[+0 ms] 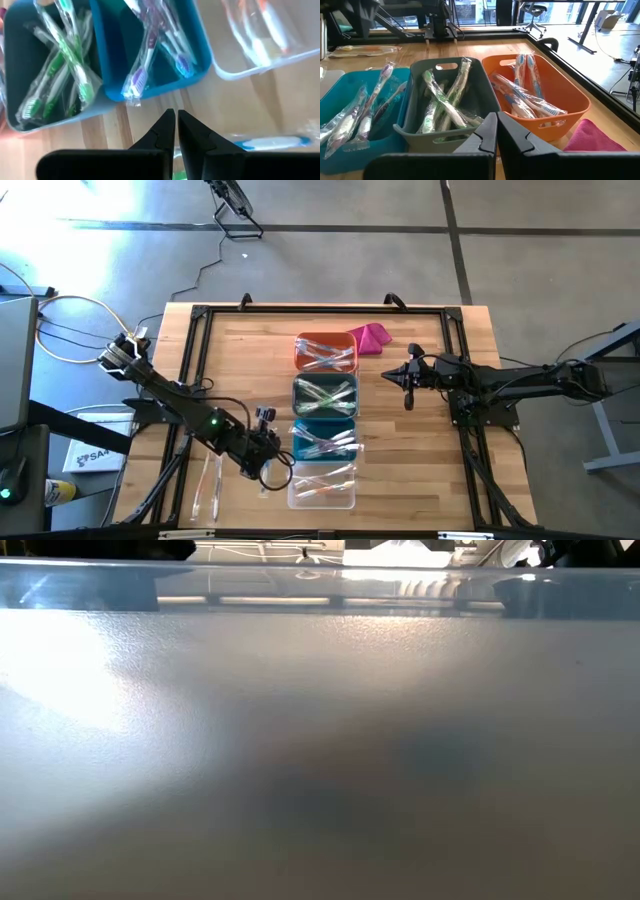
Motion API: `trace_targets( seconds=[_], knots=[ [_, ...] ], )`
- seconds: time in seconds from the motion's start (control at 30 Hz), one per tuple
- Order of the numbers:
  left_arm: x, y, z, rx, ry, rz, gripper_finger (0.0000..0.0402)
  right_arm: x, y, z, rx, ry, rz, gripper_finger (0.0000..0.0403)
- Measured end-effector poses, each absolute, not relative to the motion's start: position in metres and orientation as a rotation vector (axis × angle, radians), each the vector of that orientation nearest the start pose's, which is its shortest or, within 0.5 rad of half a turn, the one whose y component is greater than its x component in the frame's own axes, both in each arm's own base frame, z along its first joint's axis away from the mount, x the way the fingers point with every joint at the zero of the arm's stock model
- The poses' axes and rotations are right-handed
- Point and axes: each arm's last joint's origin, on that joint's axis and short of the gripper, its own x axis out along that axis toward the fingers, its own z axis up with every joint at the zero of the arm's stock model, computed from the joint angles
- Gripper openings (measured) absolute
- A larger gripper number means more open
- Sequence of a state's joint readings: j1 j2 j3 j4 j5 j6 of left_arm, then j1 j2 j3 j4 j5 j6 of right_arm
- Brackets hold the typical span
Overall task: Pick & Place Toothbrushes
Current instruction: Put the green toothbrush into the green bin
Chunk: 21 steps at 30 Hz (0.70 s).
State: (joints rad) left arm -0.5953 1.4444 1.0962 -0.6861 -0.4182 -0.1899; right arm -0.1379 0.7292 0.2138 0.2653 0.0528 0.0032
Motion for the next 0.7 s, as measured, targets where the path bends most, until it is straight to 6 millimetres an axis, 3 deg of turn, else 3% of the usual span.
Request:
trace_targets(
  seconds=[0.23,0.5,0.7],
  knots=[
    [0.222,-0.135,0.239,0.240,0.821,-0.028,0.0015,0.158,-0.023,0.187,0.014,0.250,-0.191,0.0004],
    [0.185,-0.110,0.240,0.147,0.595,-0.076,0.0015,0.158,-0.023,0.187,0.010,0.251,-0.190,0.0004],
    [0.177,-0.105,0.230,0.165,0.565,-0.093,0.0015,0.158,-0.023,0.187,0.009,0.250,-0.190,0.0004]
  ],
)
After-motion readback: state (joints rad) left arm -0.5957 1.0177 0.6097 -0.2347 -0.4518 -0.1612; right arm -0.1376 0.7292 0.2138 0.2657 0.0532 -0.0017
